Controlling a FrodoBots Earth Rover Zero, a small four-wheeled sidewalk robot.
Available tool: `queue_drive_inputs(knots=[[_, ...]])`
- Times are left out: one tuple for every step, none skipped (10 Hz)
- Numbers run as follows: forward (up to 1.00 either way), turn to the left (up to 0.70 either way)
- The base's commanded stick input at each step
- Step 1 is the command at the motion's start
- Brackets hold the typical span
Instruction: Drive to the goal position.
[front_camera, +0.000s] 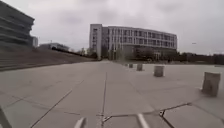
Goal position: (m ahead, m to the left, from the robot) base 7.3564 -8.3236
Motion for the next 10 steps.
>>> queue_drive_inputs(knots=[[0.7, 0.0], [0.7, 0.0], [0.7, 0.0], [0.7, 0.0], [0.7, 0.0], [0.7, 0.0], [0.7, 0.0], [0.7, 0.0], [0.7, 0.0], [0.7, 0.0]])
